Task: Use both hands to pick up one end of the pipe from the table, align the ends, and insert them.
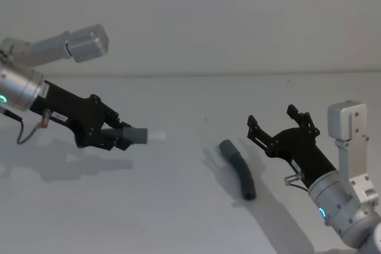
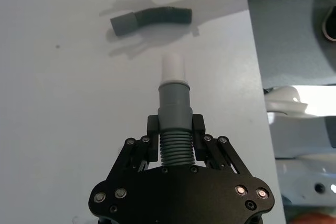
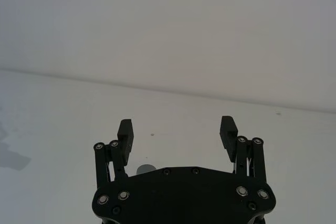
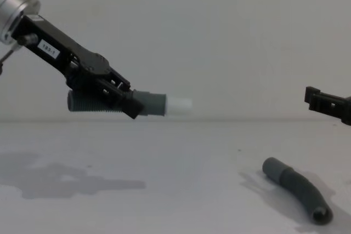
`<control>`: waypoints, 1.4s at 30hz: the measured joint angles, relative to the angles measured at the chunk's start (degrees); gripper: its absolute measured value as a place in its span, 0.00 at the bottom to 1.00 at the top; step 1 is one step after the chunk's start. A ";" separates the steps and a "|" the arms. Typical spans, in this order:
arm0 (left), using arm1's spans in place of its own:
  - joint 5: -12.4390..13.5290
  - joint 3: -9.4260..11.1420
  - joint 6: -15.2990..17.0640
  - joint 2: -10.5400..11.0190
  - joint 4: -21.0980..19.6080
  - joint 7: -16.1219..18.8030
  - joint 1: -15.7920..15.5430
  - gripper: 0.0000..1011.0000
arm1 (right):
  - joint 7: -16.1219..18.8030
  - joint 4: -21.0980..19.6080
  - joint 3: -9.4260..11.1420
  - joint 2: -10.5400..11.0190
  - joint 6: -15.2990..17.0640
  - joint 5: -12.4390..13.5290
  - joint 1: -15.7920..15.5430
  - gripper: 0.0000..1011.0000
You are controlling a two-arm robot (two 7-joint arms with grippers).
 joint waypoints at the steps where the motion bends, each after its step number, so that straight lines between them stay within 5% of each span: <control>1: 0.00 0.00 0.00 0.00 0.00 0.00 0.00 0.33 | 0.00 0.00 0.00 0.00 0.00 0.00 0.00 0.99; 12: -0.11 2.08 -0.72 -0.19 2.91 -4.27 -2.92 0.33 | 0.00 0.00 0.00 0.00 0.00 0.00 0.00 0.99; 33: -2.32 1.85 -2.95 -0.17 3.16 -3.02 -1.65 0.33 | 0.01 -0.04 0.02 0.00 0.07 0.01 0.00 0.99; 42: -2.76 1.68 -3.52 -0.26 3.14 -2.37 -1.17 0.33 | 1.08 -2.27 0.51 0.73 4.73 1.33 0.20 0.99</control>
